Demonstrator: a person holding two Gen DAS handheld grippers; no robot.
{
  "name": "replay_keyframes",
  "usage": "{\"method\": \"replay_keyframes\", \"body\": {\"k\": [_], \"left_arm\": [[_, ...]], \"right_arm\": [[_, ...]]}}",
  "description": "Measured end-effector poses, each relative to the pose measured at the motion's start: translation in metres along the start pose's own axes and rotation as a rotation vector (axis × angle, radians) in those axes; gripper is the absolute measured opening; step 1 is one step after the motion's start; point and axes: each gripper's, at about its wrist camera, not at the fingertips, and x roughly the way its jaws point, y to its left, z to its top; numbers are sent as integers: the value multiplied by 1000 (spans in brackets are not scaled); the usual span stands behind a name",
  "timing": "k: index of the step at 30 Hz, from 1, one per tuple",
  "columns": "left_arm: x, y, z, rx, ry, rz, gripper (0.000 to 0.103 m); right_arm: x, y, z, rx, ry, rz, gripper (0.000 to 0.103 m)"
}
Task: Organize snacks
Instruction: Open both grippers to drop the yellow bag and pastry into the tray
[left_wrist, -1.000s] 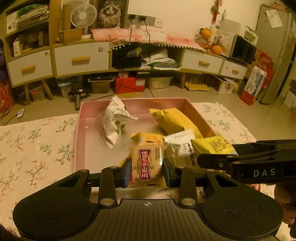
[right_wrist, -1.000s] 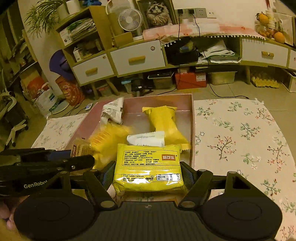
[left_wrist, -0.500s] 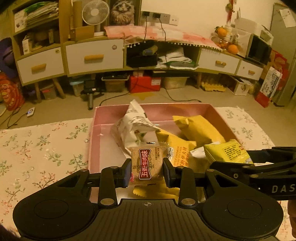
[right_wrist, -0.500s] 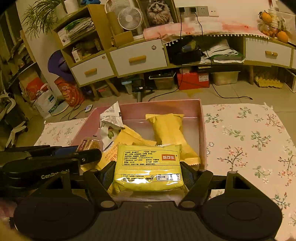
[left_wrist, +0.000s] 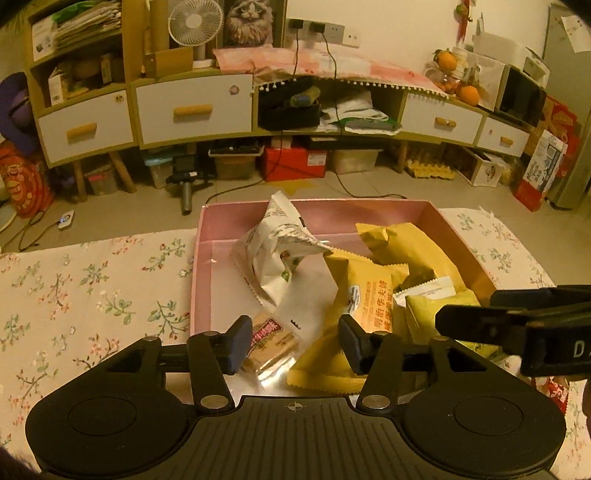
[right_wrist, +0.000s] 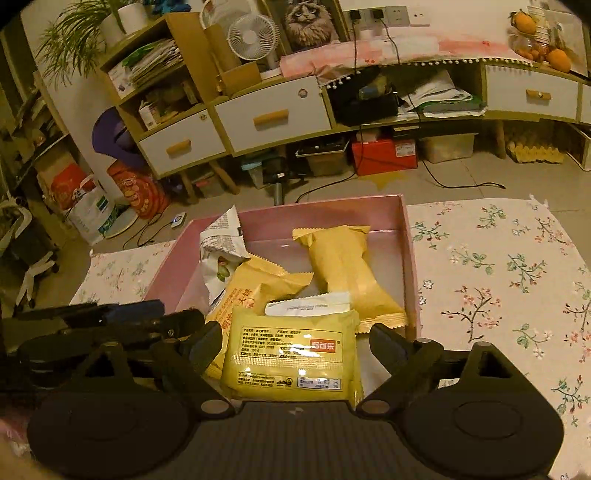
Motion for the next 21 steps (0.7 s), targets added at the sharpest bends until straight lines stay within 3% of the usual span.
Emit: {"method": "replay_keyframes", "body": {"k": [10, 21], "left_arm": [[-18, -4, -4, 6, -2, -8, 56], [-52, -4, -19, 19, -15, -16, 83]], "right_arm": [[-13, 5, 2, -4, -12, -10, 64], [-43, 12, -9, -31, -28, -24, 71]]}}
